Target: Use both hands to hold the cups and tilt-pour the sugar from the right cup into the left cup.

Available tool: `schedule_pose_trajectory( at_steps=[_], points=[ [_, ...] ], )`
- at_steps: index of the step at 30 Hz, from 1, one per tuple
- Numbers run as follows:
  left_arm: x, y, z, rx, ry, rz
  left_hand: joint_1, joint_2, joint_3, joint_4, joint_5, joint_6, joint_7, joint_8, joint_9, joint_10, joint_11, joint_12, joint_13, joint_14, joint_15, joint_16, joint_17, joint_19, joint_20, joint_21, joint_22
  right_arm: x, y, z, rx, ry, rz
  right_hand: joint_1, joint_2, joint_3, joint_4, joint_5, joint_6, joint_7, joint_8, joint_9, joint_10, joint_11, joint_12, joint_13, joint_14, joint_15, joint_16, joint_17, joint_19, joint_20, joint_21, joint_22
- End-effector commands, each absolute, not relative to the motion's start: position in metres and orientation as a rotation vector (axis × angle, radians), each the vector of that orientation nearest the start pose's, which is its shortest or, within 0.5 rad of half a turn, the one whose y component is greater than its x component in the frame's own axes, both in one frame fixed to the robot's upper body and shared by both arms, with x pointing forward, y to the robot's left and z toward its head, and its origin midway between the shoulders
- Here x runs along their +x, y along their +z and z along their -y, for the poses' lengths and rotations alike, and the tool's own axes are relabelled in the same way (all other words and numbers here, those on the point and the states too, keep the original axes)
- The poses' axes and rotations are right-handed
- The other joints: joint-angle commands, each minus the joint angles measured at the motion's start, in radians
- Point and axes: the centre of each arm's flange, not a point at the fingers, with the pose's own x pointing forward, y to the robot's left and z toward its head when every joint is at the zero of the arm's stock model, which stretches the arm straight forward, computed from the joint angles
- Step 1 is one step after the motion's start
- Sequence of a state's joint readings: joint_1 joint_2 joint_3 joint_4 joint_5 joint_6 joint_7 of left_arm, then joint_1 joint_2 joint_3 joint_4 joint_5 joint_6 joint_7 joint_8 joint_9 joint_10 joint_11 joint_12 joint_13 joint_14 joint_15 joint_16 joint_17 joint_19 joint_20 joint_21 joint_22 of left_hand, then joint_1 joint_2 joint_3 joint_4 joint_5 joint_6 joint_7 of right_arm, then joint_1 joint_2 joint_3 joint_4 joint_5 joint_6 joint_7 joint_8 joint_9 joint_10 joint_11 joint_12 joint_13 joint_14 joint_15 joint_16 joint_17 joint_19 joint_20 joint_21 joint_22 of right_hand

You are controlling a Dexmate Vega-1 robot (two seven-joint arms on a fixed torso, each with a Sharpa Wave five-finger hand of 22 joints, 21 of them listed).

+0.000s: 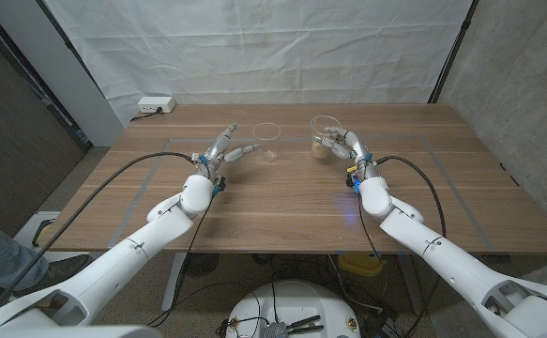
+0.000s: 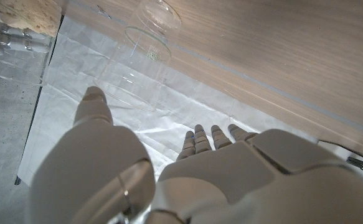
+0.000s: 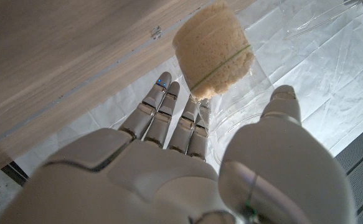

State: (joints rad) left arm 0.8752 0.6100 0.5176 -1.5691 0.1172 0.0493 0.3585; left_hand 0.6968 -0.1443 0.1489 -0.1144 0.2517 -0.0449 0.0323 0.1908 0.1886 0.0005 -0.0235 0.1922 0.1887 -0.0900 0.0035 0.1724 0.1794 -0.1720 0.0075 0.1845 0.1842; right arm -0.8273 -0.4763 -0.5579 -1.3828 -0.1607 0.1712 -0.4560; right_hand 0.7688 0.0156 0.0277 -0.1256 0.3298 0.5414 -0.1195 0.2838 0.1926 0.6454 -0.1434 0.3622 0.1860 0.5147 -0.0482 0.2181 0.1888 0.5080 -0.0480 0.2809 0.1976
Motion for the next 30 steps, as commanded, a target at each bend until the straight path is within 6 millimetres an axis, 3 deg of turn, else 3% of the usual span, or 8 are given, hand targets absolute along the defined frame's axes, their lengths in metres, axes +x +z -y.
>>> schedule_pose_trajectory(
  at_steps=[1, 30],
  points=[
    [0.642, -0.034, -0.223, 0.78, 0.071, 0.612, -0.003, 0.0, -0.006, 0.0, 0.006, -0.01, 0.0, -0.002, 0.004, -0.006, -0.003, 0.002, 0.005, -0.006, -0.003, 0.006, 0.002, -0.098, 0.009, 0.004, 0.002, 0.638, -0.042, 0.201, -0.642, -0.093, 0.752, 0.004, 0.011, 0.004, 0.003, -0.002, 0.008, 0.001, -0.004, 0.003, 0.002, -0.001, -0.005, 0.002, 0.001, -0.089, -0.001, 0.001, -0.003, -0.069, -0.002, 0.005],
    [0.67, -0.029, -0.195, 0.777, 0.022, 0.626, -0.002, 0.006, -0.017, 0.004, 0.012, -0.005, -0.006, 0.005, 0.005, -0.004, -0.015, 0.008, 0.005, -0.006, -0.009, 0.012, 0.003, -0.098, 0.018, 0.011, 0.002, 0.642, -0.041, 0.21, -0.636, -0.092, 0.743, -0.002, 0.014, 0.001, 0.008, -0.011, 0.006, 0.001, -0.012, 0.003, -0.001, 0.001, -0.013, 0.002, 0.003, -0.087, -0.005, 0.003, -0.001, -0.069, -0.003, 0.005]
  ],
)
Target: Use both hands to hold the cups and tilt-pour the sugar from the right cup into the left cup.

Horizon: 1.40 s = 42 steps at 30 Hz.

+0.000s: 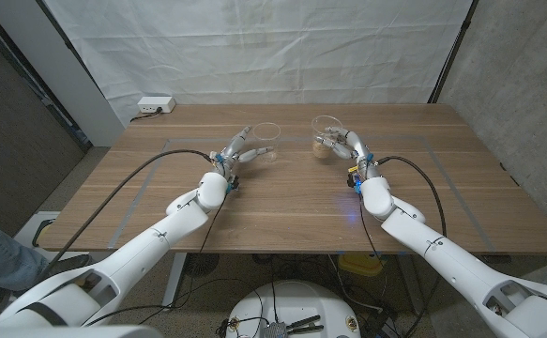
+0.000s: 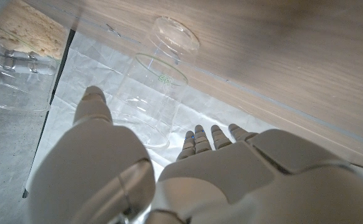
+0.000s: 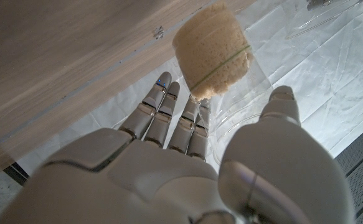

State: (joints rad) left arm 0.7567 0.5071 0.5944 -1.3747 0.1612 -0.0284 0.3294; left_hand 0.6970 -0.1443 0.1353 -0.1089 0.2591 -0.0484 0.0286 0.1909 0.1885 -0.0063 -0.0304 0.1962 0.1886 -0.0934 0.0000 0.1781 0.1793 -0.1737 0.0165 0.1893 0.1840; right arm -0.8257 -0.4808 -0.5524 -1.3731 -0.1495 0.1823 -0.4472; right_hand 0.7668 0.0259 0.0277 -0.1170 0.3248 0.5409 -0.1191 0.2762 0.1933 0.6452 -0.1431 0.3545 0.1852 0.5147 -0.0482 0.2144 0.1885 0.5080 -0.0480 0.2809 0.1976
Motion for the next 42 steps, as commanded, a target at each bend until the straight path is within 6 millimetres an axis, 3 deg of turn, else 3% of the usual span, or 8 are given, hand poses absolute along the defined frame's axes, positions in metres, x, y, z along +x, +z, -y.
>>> schedule_pose_trajectory(
  at_steps=[1, 38, 42],
  points=[
    [0.67, -0.028, -0.194, 0.776, 0.023, 0.623, -0.002, 0.006, -0.003, -0.002, 0.005, -0.001, -0.004, 0.005, 0.005, 0.003, -0.008, 0.005, 0.005, -0.003, -0.006, 0.006, 0.003, -0.096, 0.008, 0.006, 0.002, 0.643, -0.041, 0.21, -0.632, -0.085, 0.74, 0.0, 0.004, 0.0, 0.0, -0.007, 0.007, 0.001, -0.004, 0.002, -0.001, 0.0, -0.005, 0.003, 0.003, -0.087, -0.002, 0.003, -0.001, -0.069, -0.003, 0.005],
    [0.689, -0.028, -0.181, 0.757, 0.005, 0.615, 0.009, 0.024, -0.012, 0.002, 0.014, 0.033, -0.004, 0.019, 0.005, 0.032, -0.011, 0.019, 0.005, 0.02, -0.016, 0.016, 0.002, -0.088, 0.006, 0.014, 0.002, 0.652, -0.04, 0.218, -0.606, -0.087, 0.726, -0.009, 0.008, -0.004, 0.006, -0.018, 0.011, 0.0, -0.012, 0.002, 0.003, 0.003, -0.012, 0.004, 0.004, -0.087, -0.006, 0.004, -0.001, -0.068, -0.006, 0.005],
    [0.691, -0.027, -0.179, 0.719, 0.003, 0.629, 0.03, 0.045, -0.009, 0.001, 0.019, 0.098, -0.029, 0.039, 0.005, 0.1, -0.038, 0.04, 0.005, 0.071, -0.031, 0.028, 0.001, -0.07, 0.0, 0.02, 0.002, 0.652, -0.04, 0.218, -0.602, -0.089, 0.726, -0.009, 0.009, -0.004, 0.007, -0.019, 0.011, -0.001, -0.013, 0.003, 0.003, 0.003, -0.013, 0.004, 0.004, -0.087, -0.007, 0.004, -0.001, -0.068, -0.006, 0.005]
  ],
)
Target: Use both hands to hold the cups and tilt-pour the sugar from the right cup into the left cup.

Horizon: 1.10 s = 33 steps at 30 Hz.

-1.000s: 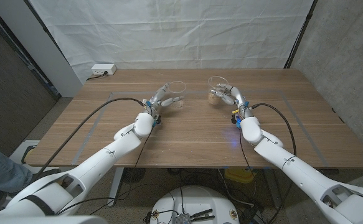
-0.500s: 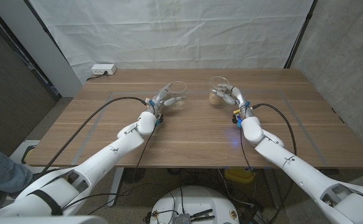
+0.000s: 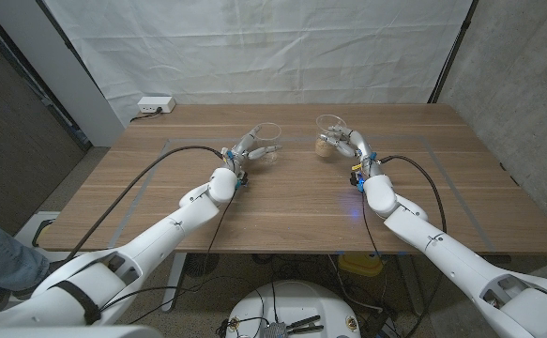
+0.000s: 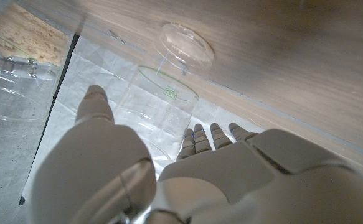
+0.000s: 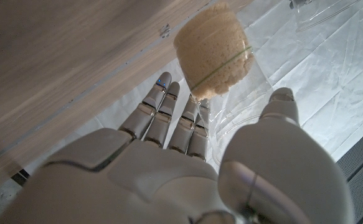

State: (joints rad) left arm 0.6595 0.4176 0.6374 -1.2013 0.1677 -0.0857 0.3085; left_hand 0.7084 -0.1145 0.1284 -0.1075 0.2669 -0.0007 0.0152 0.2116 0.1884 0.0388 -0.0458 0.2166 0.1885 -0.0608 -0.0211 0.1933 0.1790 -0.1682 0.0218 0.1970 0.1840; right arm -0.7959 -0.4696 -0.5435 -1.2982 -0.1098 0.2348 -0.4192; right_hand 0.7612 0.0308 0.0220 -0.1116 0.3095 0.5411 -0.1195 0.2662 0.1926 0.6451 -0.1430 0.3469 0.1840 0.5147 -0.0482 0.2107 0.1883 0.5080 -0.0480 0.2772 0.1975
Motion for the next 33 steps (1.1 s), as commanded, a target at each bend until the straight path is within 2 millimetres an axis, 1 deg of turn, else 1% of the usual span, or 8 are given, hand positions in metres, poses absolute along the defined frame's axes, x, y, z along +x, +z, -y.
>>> schedule_pose_trajectory(
  at_steps=[1, 6, 8, 10, 13, 14, 18, 33],
  points=[
    [0.692, -0.027, -0.179, 0.707, 0.004, 0.633, 0.034, 0.024, -0.001, -0.003, 0.013, 0.089, -0.025, 0.028, 0.005, 0.09, -0.03, 0.029, 0.005, 0.064, -0.022, 0.017, 0.0, -0.058, -0.014, 0.018, 0.001, 0.652, -0.041, 0.218, -0.599, -0.088, 0.727, -0.003, 0.004, 0.001, 0.001, -0.004, 0.012, 0.0, -0.003, 0.003, 0.002, 0.002, -0.005, 0.005, 0.004, -0.088, -0.003, 0.004, -0.001, -0.068, -0.003, 0.005],
    [0.693, -0.028, -0.179, 0.671, -0.001, 0.639, 0.105, 0.071, 0.014, -0.012, 0.009, 0.262, -0.063, 0.067, 0.004, 0.247, -0.093, 0.056, 0.003, 0.181, -0.052, 0.029, -0.002, -0.012, -0.018, 0.023, 0.0, 0.651, -0.04, 0.218, -0.603, -0.089, 0.724, -0.003, 0.004, 0.001, 0.001, -0.005, 0.012, 0.001, -0.004, 0.003, 0.003, 0.002, -0.006, 0.005, 0.005, -0.086, -0.003, 0.004, -0.001, -0.067, -0.003, 0.005],
    [0.693, -0.028, -0.18, 0.664, -0.003, 0.642, 0.118, 0.083, 0.018, -0.013, 0.006, 0.306, -0.072, 0.077, 0.004, 0.285, -0.098, 0.061, 0.003, 0.21, -0.063, 0.033, -0.002, 0.009, -0.02, 0.028, 0.0, 0.651, -0.04, 0.218, -0.602, -0.093, 0.727, -0.004, 0.004, 0.001, 0.002, -0.005, 0.012, 0.002, -0.004, 0.003, 0.004, 0.002, -0.006, 0.005, 0.005, -0.086, -0.004, 0.004, -0.001, -0.067, -0.003, 0.005],
    [0.693, -0.028, -0.18, 0.656, -0.001, 0.645, 0.128, 0.092, 0.02, -0.013, 0.003, 0.327, -0.073, 0.08, 0.003, 0.31, -0.094, 0.063, 0.002, 0.234, -0.067, 0.036, -0.002, 0.027, -0.02, 0.032, -0.001, 0.651, -0.04, 0.218, -0.604, -0.089, 0.727, -0.004, 0.004, 0.001, 0.002, -0.006, 0.013, 0.002, -0.005, 0.003, 0.003, 0.003, -0.007, 0.005, 0.005, -0.086, -0.004, 0.004, -0.001, -0.066, -0.003, 0.005],
    [0.692, -0.027, -0.183, 0.642, -0.007, 0.645, 0.135, 0.099, 0.022, -0.012, -0.001, 0.348, -0.073, 0.082, 0.004, 0.328, -0.106, 0.062, 0.003, 0.26, -0.063, 0.039, -0.001, 0.043, -0.011, 0.034, -0.001, 0.65, -0.038, 0.217, -0.609, -0.087, 0.73, -0.004, 0.005, 0.001, 0.002, -0.007, 0.013, 0.001, -0.005, 0.003, 0.004, 0.003, -0.007, 0.005, 0.005, -0.086, -0.004, 0.004, -0.001, -0.066, -0.004, 0.005],
    [0.691, -0.027, -0.184, 0.636, -0.006, 0.647, 0.135, 0.101, 0.022, -0.01, -0.002, 0.352, -0.069, 0.082, 0.004, 0.332, -0.098, 0.061, 0.003, 0.265, -0.058, 0.039, -0.001, 0.047, -0.003, 0.035, -0.001, 0.65, -0.038, 0.216, -0.61, -0.087, 0.732, -0.004, 0.005, 0.001, 0.002, -0.007, 0.013, 0.001, -0.005, 0.003, 0.004, 0.003, -0.008, 0.005, 0.005, -0.086, -0.004, 0.004, -0.001, -0.066, -0.004, 0.005],
    [0.685, -0.024, -0.189, 0.619, -0.001, 0.658, 0.138, 0.109, 0.023, -0.007, -0.005, 0.369, -0.066, 0.084, 0.004, 0.351, -0.091, 0.063, 0.004, 0.278, -0.058, 0.04, 0.0, 0.052, 0.0, 0.034, -0.001, 0.649, -0.035, 0.215, -0.616, -0.086, 0.739, -0.004, 0.006, 0.001, 0.002, -0.008, 0.013, 0.002, -0.006, 0.003, 0.004, 0.003, -0.008, 0.005, 0.005, -0.087, -0.005, 0.004, -0.002, -0.066, -0.004, 0.005],
    [0.651, -0.011, -0.217, 0.574, 0.012, 0.688, 0.14, 0.111, 0.019, -0.005, -0.018, 0.385, -0.06, 0.079, 0.004, 0.363, -0.086, 0.053, 0.005, 0.283, -0.055, 0.03, 0.0, 0.052, -0.001, 0.028, 0.0, 0.645, -0.026, 0.212, -0.595, -0.084, 0.779, -0.003, 0.007, 0.0, 0.002, -0.012, 0.013, 0.001, -0.01, 0.003, 0.005, 0.001, -0.012, 0.005, 0.006, -0.086, -0.006, 0.004, -0.001, -0.066, -0.005, 0.005]
  ],
)
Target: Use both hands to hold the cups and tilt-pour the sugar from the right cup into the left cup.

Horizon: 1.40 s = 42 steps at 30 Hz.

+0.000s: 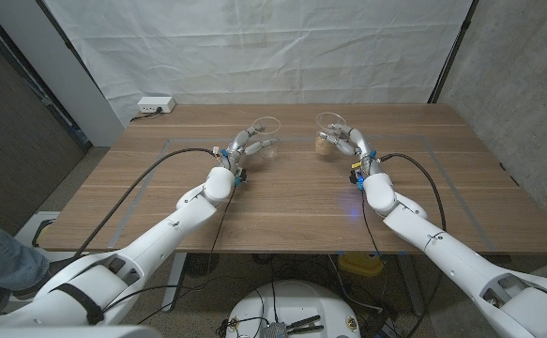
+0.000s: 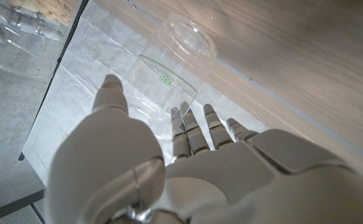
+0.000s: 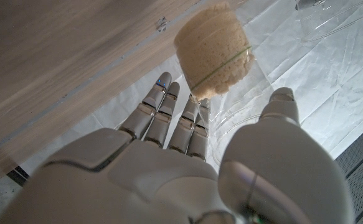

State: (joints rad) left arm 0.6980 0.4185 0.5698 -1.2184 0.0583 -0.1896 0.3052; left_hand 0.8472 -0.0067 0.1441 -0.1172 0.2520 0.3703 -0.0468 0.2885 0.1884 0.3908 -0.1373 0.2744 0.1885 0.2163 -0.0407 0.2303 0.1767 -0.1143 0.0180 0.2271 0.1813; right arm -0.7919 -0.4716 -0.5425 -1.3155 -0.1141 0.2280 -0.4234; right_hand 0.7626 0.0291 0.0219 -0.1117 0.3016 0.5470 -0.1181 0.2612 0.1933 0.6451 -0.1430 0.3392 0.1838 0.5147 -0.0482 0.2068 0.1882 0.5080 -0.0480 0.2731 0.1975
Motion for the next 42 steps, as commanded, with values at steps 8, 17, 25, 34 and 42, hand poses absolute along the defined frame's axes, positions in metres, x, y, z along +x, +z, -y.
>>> schedule_pose_trajectory(
  at_steps=[8, 17, 25, 34, 42],
  points=[
    [0.638, -0.012, -0.225, 0.569, -0.001, 0.674, 0.0, -0.001, -0.001, 0.006, -0.009, 0.02, 0.005, 0.0, 0.004, 0.019, 0.008, -0.007, 0.005, 0.004, -0.026, -0.011, 0.002, -0.004, 0.008, -0.005, 0.002, 0.636, -0.018, 0.215, -0.619, -0.109, 0.808, -0.003, 0.009, 0.0, 0.002, -0.006, 0.007, 0.001, -0.007, 0.003, 0.004, 0.001, -0.006, 0.005, 0.005, -0.086, -0.004, 0.004, -0.001, -0.066, -0.002, 0.005],
    [0.63, -0.011, -0.228, 0.584, -0.015, 0.675, -0.001, 0.0, -0.004, 0.009, -0.016, 0.032, 0.008, -0.003, 0.004, 0.028, 0.014, -0.012, 0.006, 0.007, -0.024, -0.015, 0.003, -0.006, 0.012, -0.008, 0.003, 0.616, 0.0, 0.213, -0.709, -0.157, 0.868, -0.002, 0.011, 0.0, 0.001, -0.008, 0.007, 0.003, -0.009, 0.003, 0.004, 0.001, -0.008, 0.005, 0.006, -0.085, -0.004, 0.004, -0.001, -0.066, -0.002, 0.005],
    [0.622, -0.008, -0.23, 0.613, -0.038, 0.676, -0.004, 0.001, -0.006, 0.012, -0.021, 0.035, 0.013, -0.006, 0.004, 0.028, 0.021, -0.017, 0.006, 0.003, -0.019, -0.019, 0.003, -0.011, 0.013, -0.012, 0.003, 0.607, 0.024, 0.207, -0.769, -0.17, 0.898, -0.001, 0.011, 0.0, 0.001, -0.01, 0.008, 0.002, -0.011, 0.003, 0.004, 0.0, -0.01, 0.006, 0.004, -0.083, -0.006, 0.004, -0.002, -0.066, -0.003, 0.005],
    [0.611, -0.006, -0.233, 0.604, -0.018, 0.698, -0.005, 0.003, -0.008, 0.014, -0.025, 0.036, 0.014, -0.01, 0.004, 0.029, 0.022, -0.022, 0.006, 0.001, -0.016, -0.022, 0.004, -0.014, 0.014, -0.014, 0.003, 0.602, 0.039, 0.198, -0.82, -0.154, 0.91, -0.002, 0.011, -0.001, 0.002, -0.012, 0.005, 0.003, -0.014, 0.003, 0.003, 0.001, -0.012, 0.006, 0.004, -0.083, -0.006, 0.004, -0.002, -0.066, -0.004, 0.005],
    [0.607, -0.008, -0.232, 0.589, -0.017, 0.699, -0.005, 0.004, -0.01, 0.016, -0.029, 0.038, 0.015, -0.014, 0.004, 0.031, 0.02, -0.026, 0.006, 0.002, -0.016, -0.024, 0.004, -0.014, 0.014, -0.015, 0.003, 0.6, 0.049, 0.185, -0.899, -0.146, 0.887, -0.002, 0.011, -0.002, 0.002, -0.014, 0.001, 0.005, -0.017, 0.003, 0.0, 0.003, -0.015, 0.006, 0.003, -0.081, -0.008, 0.004, -0.002, -0.065, -0.005, 0.005]
  ],
)
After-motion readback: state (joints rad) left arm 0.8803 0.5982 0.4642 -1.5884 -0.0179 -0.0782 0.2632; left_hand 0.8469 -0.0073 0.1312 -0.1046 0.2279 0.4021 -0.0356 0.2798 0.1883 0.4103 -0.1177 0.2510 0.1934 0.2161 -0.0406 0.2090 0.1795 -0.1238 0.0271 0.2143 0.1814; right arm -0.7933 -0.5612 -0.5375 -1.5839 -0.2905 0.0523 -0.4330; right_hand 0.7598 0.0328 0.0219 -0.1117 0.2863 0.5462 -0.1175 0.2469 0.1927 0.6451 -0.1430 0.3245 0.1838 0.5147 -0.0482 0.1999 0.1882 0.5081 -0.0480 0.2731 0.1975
